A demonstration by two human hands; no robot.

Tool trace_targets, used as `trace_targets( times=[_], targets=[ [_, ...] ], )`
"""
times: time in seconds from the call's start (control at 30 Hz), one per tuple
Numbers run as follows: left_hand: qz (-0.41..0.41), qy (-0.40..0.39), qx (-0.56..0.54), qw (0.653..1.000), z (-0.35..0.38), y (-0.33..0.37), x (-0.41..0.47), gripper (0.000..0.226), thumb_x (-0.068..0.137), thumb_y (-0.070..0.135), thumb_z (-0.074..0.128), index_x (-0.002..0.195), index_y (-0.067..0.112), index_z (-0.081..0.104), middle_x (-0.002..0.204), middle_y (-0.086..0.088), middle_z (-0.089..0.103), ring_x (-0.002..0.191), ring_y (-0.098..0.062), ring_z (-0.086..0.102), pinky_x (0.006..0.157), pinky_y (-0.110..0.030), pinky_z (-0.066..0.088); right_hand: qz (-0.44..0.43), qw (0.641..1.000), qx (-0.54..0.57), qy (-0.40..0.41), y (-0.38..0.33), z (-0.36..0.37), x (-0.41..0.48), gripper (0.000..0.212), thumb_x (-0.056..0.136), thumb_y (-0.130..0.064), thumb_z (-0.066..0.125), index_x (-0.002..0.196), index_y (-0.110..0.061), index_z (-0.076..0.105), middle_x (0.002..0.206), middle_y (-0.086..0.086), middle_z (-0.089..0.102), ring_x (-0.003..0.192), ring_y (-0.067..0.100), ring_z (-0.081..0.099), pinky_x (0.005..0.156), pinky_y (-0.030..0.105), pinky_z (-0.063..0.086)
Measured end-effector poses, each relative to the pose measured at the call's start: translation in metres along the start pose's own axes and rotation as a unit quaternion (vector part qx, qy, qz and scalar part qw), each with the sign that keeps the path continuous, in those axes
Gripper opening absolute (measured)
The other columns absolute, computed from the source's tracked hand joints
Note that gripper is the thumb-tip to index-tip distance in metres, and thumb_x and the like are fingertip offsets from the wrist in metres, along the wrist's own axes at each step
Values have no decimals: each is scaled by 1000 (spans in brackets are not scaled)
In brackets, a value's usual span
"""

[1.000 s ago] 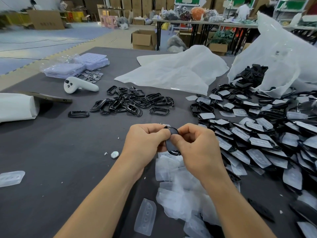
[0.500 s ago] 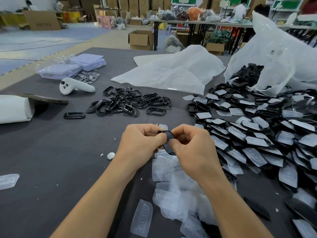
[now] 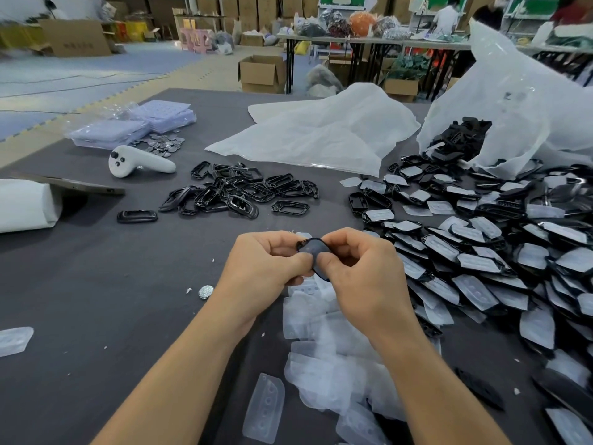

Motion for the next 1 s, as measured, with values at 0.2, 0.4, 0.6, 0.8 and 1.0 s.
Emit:
trace_targets(
  times=[0.2,0.4,0.6,0.8,1.0],
  targets=[
    [-14,1,9,1000,-1,0,0,17,88,4,75,84,18,84,78,-16,78,66,-13,68,63,-23,56,-9,1000,-3,-7,0,1,0,17,87,-11,79,85,-27,76,75,-15,76,73,4,73,72,24,60],
    [-39,16,-12,999,0,2,-1,21,90,2,73,83,18,84,69,-9,75,57,-10,66,55,-22,54,-2,1000,10,-13,2,2,1,18,86,-11,80,87,-28,75,75,-14,75,69,3,71,64,16,54],
    [-57,-4,-34,998,0,5,-2,24,95,-1,65,89,15,83,77,-10,78,69,-12,73,64,-24,59,6,1000,2,-4,1,-3,3,24,88,-5,74,92,-29,75,78,-13,76,74,6,72,72,30,60],
    [-54,-35,-9,998,-2,6,-3,23,92,-2,66,98,13,82,88,-11,80,77,-11,75,70,-24,60,11,1000,15,-7,1,-5,3,27,85,-1,72,90,-27,76,78,-11,77,74,8,72,72,31,59],
    [-51,-15,3,999,-1,3,0,18,93,3,70,85,12,83,78,-10,78,66,-12,71,63,-22,59,8,1000,18,-23,2,-4,3,27,86,-1,71,91,-27,76,80,-14,77,76,5,72,68,22,54]
  ],
)
Point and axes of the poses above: each hand's wrist, its own x-axis towards the middle knuckle, its own z-axis out of the palm, y = z × x, the point moved 1 cm from there along x, towards the middle knuckle
